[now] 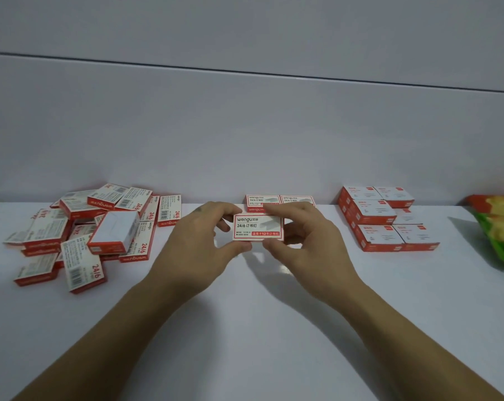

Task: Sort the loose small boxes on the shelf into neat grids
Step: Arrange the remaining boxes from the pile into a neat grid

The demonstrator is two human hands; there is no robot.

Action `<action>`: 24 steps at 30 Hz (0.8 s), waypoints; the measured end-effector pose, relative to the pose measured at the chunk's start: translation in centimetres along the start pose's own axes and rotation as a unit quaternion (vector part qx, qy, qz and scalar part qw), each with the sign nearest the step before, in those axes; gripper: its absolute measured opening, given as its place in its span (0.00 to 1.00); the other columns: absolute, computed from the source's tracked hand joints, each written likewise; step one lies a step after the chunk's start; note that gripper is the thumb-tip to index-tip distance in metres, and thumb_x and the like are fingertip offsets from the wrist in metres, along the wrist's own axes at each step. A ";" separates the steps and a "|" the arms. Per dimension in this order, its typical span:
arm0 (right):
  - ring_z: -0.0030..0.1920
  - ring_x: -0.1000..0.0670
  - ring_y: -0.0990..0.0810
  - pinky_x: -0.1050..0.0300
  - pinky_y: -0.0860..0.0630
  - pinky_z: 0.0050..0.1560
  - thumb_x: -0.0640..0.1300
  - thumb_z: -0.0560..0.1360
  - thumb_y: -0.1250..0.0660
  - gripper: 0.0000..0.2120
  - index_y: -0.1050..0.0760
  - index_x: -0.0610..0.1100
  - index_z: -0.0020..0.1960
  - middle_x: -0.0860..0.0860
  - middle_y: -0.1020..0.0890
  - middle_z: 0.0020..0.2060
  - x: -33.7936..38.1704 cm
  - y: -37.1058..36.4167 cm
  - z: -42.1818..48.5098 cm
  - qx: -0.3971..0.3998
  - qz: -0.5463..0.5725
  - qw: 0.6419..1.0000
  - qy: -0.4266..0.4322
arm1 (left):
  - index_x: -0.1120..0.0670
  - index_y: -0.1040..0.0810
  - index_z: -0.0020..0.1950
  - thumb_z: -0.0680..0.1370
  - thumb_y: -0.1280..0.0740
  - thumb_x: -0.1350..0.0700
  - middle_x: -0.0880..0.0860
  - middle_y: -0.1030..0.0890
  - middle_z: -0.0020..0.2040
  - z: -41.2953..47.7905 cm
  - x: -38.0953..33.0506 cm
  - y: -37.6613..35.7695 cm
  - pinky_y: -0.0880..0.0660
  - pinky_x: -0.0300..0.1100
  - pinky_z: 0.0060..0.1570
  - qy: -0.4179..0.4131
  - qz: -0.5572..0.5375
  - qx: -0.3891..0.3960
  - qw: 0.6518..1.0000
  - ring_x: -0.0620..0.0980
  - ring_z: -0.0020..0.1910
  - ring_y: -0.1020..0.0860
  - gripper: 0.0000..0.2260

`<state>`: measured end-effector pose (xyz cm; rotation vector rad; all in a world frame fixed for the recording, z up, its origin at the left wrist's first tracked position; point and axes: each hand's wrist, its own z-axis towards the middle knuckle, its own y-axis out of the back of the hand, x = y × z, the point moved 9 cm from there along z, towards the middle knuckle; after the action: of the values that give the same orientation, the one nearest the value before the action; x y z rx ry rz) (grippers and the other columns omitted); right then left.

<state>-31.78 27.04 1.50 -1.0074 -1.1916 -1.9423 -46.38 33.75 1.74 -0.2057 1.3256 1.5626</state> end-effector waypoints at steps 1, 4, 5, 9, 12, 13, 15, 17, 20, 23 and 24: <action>0.47 0.57 0.19 0.67 0.23 0.49 0.35 0.70 0.27 0.23 0.23 0.55 0.58 0.57 0.22 0.56 0.4 -0.1 0.0 0.001 -0.033 0.999 0.032 | 0.45 0.26 0.57 0.69 0.24 0.52 0.36 0.26 0.46 0.0 0.1 -0.1 0.31 0.25 0.41 0.001 0.007 -0.001 1.000 0.32 0.48 0.27 0.19; 0.56 0.56 0.23 0.64 0.27 0.57 0.40 0.69 0.25 0.23 0.23 0.50 0.62 0.55 0.22 0.58 0.7 -0.2 0.2 -0.007 -0.168 0.980 0.108 | 0.46 0.25 0.59 0.69 0.25 0.51 0.38 0.25 0.49 0.1 0.7 -0.4 0.31 0.27 0.43 0.011 0.023 0.007 1.000 0.34 0.47 0.27 0.20; 0.58 0.54 0.25 0.63 0.30 0.59 0.41 0.68 0.25 0.23 0.22 0.49 0.62 0.54 0.21 0.58 0.7 -0.2 0.2 -0.013 -0.212 0.969 0.123 | 0.46 0.25 0.59 0.69 0.24 0.51 0.38 0.24 0.49 0.2 0.8 -0.5 0.30 0.28 0.45 0.011 0.024 0.009 1.000 0.35 0.47 0.26 0.20; 0.60 0.50 0.26 0.65 0.37 0.60 0.43 0.69 0.25 0.22 0.22 0.47 0.62 0.52 0.20 0.58 0.3 -0.4 0.5 -0.014 -0.276 0.952 0.133 | 0.45 0.25 0.60 0.70 0.25 0.49 0.40 0.24 0.52 0.2 1.2 -1.1 0.31 0.28 0.46 0.010 0.031 0.029 0.999 0.37 0.49 0.26 0.20; 0.63 0.51 0.28 0.69 0.40 0.60 0.45 0.71 0.26 0.21 0.23 0.48 0.63 0.53 0.22 0.61 -0.7 -0.9 0.8 0.025 -0.276 0.956 0.094 | 0.44 0.29 0.65 0.72 0.28 0.47 0.41 0.26 0.58 0.0 1.5 -1.8 0.31 0.30 0.50 0.016 0.064 0.079 0.995 0.39 0.52 0.28 0.22; 0.63 0.52 0.28 0.69 0.39 0.60 0.45 0.71 0.26 0.21 0.23 0.48 0.63 0.53 0.22 0.61 -1.1 -0.9 1.0 0.033 -0.276 0.958 0.077 | 0.44 0.31 0.67 0.73 0.29 0.47 0.42 0.27 0.61 -0.1 1.7 -2.0 0.31 0.33 0.54 0.016 0.077 0.094 0.992 0.40 0.55 0.29 0.24; 0.61 0.52 0.26 0.65 0.35 0.61 0.47 0.71 0.26 0.19 0.21 0.49 0.61 0.54 0.22 0.61 -1.7 -0.6 1.5 0.040 -0.272 0.960 0.046 | 0.43 0.35 0.70 0.74 0.31 0.45 0.43 0.29 0.65 -0.3 2.0 -2.2 0.31 0.39 0.61 0.020 0.100 0.111 0.989 0.42 0.61 0.30 0.26; 0.57 0.52 0.24 0.59 0.30 0.61 0.46 0.71 0.26 0.15 0.19 0.50 0.57 0.53 0.20 0.59 -2.2 -0.1 2.2 0.034 -0.253 0.967 0.027 | 0.42 0.37 0.71 0.75 0.33 0.44 0.43 0.29 0.67 -0.4 2.1 -2.2 0.32 0.42 0.64 0.020 0.112 0.117 0.987 0.43 0.64 0.32 0.26; 0.54 0.52 0.22 0.56 0.26 0.59 0.45 0.70 0.26 0.12 0.17 0.52 0.53 0.53 0.20 0.57 -2.9 0.4 3.6 0.035 -0.242 0.970 -0.006 | 0.42 0.36 0.71 0.76 0.35 0.43 0.43 0.30 0.67 -0.3 1.9 -2.3 0.35 0.44 0.66 0.003 0.135 0.120 0.984 0.44 0.66 0.34 0.24; 0.56 0.49 0.22 0.57 0.28 0.60 0.44 0.71 0.26 0.12 0.17 0.50 0.54 0.51 0.20 0.57 -3.7 0.1 5.0 0.047 -0.277 0.960 -0.013 | 0.43 0.34 0.69 0.77 0.36 0.43 0.44 0.30 0.67 -0.3 1.8 -2.3 0.36 0.43 0.66 -0.007 0.140 0.117 0.983 0.44 0.66 0.34 0.22; 0.57 0.49 0.23 0.58 0.28 0.60 0.43 0.71 0.27 0.12 0.18 0.50 0.55 0.50 0.21 0.57 -4.0 0.0 5.3 0.048 -0.284 0.958 -0.015 | 0.43 0.33 0.69 0.77 0.36 0.43 0.44 0.30 0.67 -0.3 1.8 -2.3 0.36 0.42 0.66 -0.008 0.138 0.114 0.984 0.44 0.66 0.34 0.21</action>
<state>-28.27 32.35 -0.34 -0.6896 -1.7160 -2.2666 -45.55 34.20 -1.01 0.1394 1.5581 1.6172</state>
